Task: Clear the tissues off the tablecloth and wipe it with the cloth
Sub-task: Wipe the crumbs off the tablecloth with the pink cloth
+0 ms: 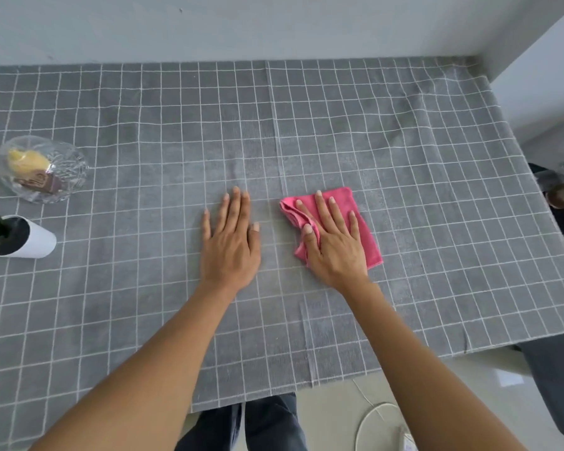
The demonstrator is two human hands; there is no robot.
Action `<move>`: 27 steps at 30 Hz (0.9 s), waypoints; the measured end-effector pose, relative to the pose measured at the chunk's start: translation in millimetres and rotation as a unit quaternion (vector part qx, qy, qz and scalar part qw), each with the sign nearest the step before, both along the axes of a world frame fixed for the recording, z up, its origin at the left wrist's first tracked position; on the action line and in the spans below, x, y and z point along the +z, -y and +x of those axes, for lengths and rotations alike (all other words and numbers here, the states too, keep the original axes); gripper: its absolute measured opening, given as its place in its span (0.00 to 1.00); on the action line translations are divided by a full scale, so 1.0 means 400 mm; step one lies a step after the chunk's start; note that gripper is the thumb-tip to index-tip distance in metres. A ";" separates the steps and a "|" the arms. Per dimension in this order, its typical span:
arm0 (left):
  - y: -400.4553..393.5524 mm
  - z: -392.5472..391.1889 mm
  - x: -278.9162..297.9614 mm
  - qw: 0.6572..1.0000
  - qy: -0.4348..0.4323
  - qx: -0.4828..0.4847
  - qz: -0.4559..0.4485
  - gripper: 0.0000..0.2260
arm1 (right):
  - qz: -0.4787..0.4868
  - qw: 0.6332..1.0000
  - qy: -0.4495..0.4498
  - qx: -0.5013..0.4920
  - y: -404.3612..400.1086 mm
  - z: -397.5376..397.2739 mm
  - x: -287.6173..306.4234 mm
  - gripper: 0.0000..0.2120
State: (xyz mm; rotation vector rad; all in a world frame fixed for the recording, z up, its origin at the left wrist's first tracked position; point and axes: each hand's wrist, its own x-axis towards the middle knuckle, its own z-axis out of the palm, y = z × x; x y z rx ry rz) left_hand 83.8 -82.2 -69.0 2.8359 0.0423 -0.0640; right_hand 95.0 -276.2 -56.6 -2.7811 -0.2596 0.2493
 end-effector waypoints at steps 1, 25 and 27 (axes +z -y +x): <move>-0.001 -0.002 0.000 1.000 0.000 -0.001 0.000 0.25 | -0.005 1.000 0.002 -0.019 0.030 0.013 0.001 0.22; -0.001 -0.002 -0.009 1.000 0.016 0.002 0.006 0.25 | -0.010 1.000 0.000 -0.021 0.006 -0.030 -0.001 0.22; -0.003 -0.003 -0.009 1.000 0.016 -0.001 0.008 0.25 | -0.014 0.998 -0.006 -0.062 0.054 0.010 0.000 0.21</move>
